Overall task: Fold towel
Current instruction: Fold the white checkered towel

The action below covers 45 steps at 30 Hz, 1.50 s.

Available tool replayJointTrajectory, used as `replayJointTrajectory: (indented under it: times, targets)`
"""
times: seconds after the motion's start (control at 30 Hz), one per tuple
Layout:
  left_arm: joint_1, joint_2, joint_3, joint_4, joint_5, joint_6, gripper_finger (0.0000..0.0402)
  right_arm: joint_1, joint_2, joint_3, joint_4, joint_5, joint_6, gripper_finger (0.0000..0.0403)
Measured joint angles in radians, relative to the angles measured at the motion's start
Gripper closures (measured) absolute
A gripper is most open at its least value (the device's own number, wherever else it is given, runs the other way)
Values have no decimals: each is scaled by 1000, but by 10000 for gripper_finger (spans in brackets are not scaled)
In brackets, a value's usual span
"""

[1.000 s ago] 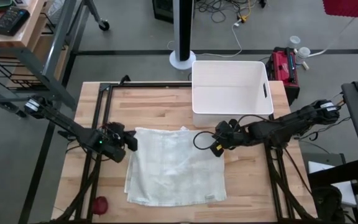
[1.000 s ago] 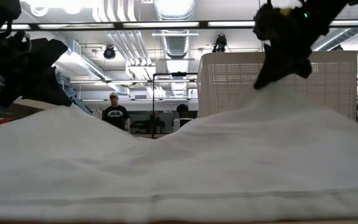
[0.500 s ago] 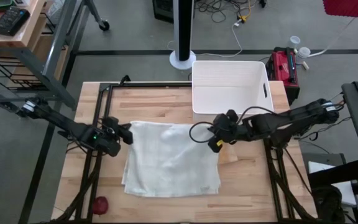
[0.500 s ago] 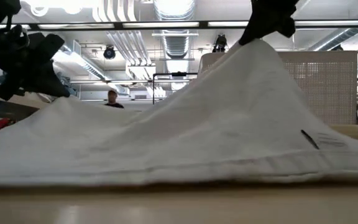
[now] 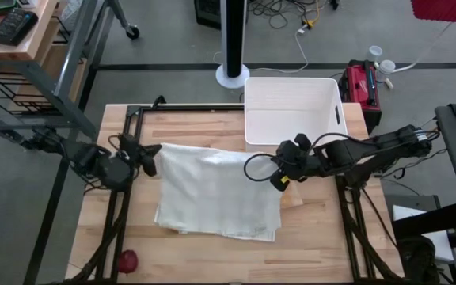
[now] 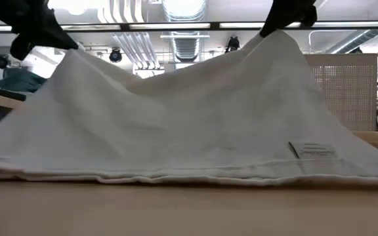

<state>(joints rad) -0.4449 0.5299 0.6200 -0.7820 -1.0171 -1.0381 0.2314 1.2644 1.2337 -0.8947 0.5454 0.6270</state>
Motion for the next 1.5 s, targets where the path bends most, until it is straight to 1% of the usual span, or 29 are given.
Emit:
replayJointTrajectory:
  times: [0.1,0.2,0.4,0.47,0.57,0.63,0.7,0.83,1.0,1.03,1.1,1.2,1.27,1.33,1.43,1.5]
  targets:
    - [3,0,62,-79,10,7,401,4,2,-12,-1,-2,13,403]
    - [10,14,83,-155,5,-24,401,7,14,-20,2,-3,26,403]
    - [51,63,53,-297,4,-153,401,8,23,-42,2,2,55,403]
    - [75,80,31,-328,-17,-175,401,8,24,-47,13,7,54,403]
    - [114,94,-20,-313,-39,-183,400,8,30,-56,34,41,69,401]
    - [139,106,-60,-282,-41,-177,390,8,34,-62,35,66,79,391]
    - [162,116,-103,-257,-41,-176,376,5,42,-62,44,93,83,376]
    - [203,133,-185,-188,-38,-184,345,5,57,-63,40,114,95,343]
    - [225,139,-231,-138,1,-184,316,4,69,-64,29,111,99,307]
    - [225,138,-230,-135,20,-182,313,4,69,-64,21,110,102,300]
    - [225,138,-223,-124,90,-149,308,4,68,-64,-5,109,125,290]
    - [225,144,-227,-42,276,-65,306,11,65,-64,-17,105,140,281]
    - [225,164,-246,84,411,2,308,25,66,-64,7,99,128,280]
    - [224,196,-278,241,520,32,313,40,78,-67,81,74,84,282]
    - [224,279,-343,497,603,28,324,58,113,-88,219,-15,10,292]
    - [224,346,-376,636,644,3,326,63,149,-98,320,-70,-15,300]
